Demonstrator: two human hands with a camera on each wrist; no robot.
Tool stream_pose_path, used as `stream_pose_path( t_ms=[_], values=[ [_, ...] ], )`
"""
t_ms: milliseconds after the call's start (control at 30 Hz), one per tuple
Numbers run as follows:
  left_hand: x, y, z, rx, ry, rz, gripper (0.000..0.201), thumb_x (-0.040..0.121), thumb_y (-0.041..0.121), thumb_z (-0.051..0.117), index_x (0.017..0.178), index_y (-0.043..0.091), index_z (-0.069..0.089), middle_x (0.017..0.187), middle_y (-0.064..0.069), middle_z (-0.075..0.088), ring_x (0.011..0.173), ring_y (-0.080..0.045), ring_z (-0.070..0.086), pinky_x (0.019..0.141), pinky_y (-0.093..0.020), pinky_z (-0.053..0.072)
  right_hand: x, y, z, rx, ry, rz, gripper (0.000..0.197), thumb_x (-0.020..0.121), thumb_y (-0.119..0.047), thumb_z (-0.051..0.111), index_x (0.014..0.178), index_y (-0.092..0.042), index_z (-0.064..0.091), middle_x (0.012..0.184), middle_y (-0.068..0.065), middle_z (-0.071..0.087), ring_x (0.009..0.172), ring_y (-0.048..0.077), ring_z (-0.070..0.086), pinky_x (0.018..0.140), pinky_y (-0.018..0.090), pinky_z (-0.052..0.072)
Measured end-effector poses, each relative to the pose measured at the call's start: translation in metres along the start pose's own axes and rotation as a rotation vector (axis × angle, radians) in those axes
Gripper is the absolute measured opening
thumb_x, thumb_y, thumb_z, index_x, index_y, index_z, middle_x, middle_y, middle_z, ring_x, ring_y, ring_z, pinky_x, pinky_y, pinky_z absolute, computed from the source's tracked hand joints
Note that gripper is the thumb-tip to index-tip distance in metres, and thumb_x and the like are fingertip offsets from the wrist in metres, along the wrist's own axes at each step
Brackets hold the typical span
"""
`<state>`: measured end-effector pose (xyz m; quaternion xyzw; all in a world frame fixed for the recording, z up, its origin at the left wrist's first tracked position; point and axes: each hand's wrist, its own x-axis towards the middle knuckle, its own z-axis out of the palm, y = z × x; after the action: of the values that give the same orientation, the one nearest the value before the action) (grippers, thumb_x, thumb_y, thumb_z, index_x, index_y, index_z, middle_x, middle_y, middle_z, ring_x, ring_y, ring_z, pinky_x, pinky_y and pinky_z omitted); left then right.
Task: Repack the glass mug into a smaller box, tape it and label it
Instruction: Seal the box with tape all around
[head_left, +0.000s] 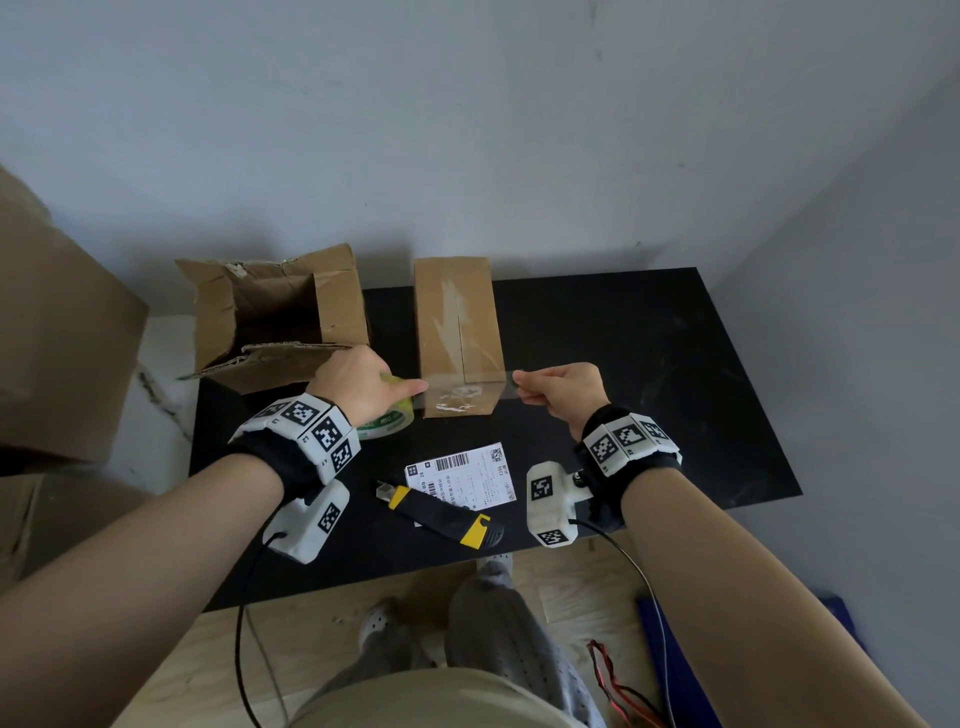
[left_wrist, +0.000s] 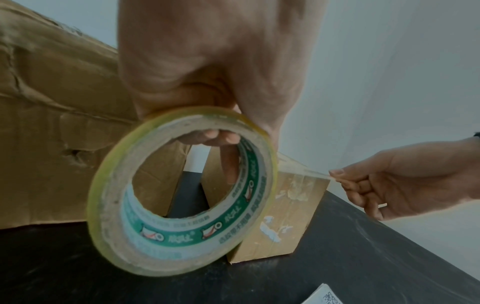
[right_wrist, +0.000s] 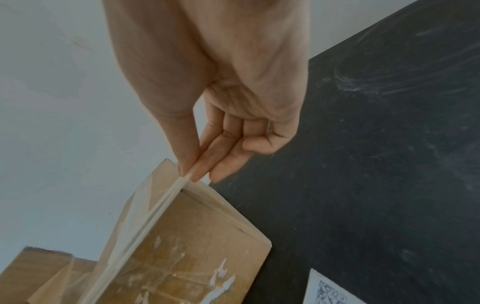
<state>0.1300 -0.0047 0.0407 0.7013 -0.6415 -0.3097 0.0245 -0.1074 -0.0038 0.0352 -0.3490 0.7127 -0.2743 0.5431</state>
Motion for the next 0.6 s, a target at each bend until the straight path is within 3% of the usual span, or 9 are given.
stream_pose_path(
  t_ms=[133,400,533,600],
  values=[
    [0.002,-0.001,0.003,0.003,0.0,-0.003,0.055,0.078,0.056,0.063,0.05,0.011,0.051,0.049,-0.005,0.046,0.049,-0.019,0.049,0.054,-0.031,0.041,0.004,0.001,0.001,-0.026,-0.002,0.016,0.016,0.081,-0.016,0.072,0.087,-0.001,0.069,0.076,0.004,0.069,0.067,0.008,0.065,0.04,0.007,0.039],
    [0.005,-0.001,0.003,-0.005,-0.001,0.02,0.06,0.082,0.057,0.057,0.044,0.013,0.042,0.043,-0.001,0.035,0.043,-0.016,0.04,0.054,-0.03,0.039,0.006,0.0,0.003,0.013,0.018,0.063,0.026,0.082,-0.014,0.072,0.097,0.005,0.066,0.074,0.005,0.066,0.064,0.008,0.062,0.038,0.007,0.039],
    [0.008,-0.003,0.004,0.004,-0.016,-0.008,0.06,0.081,0.058,0.058,0.044,0.013,0.043,0.043,-0.002,0.036,0.045,-0.017,0.041,0.056,-0.032,0.041,0.008,0.0,0.006,-0.035,0.023,0.05,0.024,0.078,-0.024,0.076,0.083,-0.001,0.068,0.071,0.002,0.066,0.062,0.006,0.062,0.042,0.008,0.042],
    [0.008,0.0,0.004,-0.015,-0.021,-0.023,0.061,0.08,0.058,0.059,0.043,0.014,0.04,0.043,-0.001,0.033,0.044,-0.017,0.038,0.054,-0.032,0.038,0.011,0.002,0.006,-0.066,0.042,0.02,0.022,0.075,-0.026,0.078,0.074,-0.007,0.068,0.072,0.002,0.068,0.064,0.007,0.064,0.053,0.011,0.049]
  ],
)
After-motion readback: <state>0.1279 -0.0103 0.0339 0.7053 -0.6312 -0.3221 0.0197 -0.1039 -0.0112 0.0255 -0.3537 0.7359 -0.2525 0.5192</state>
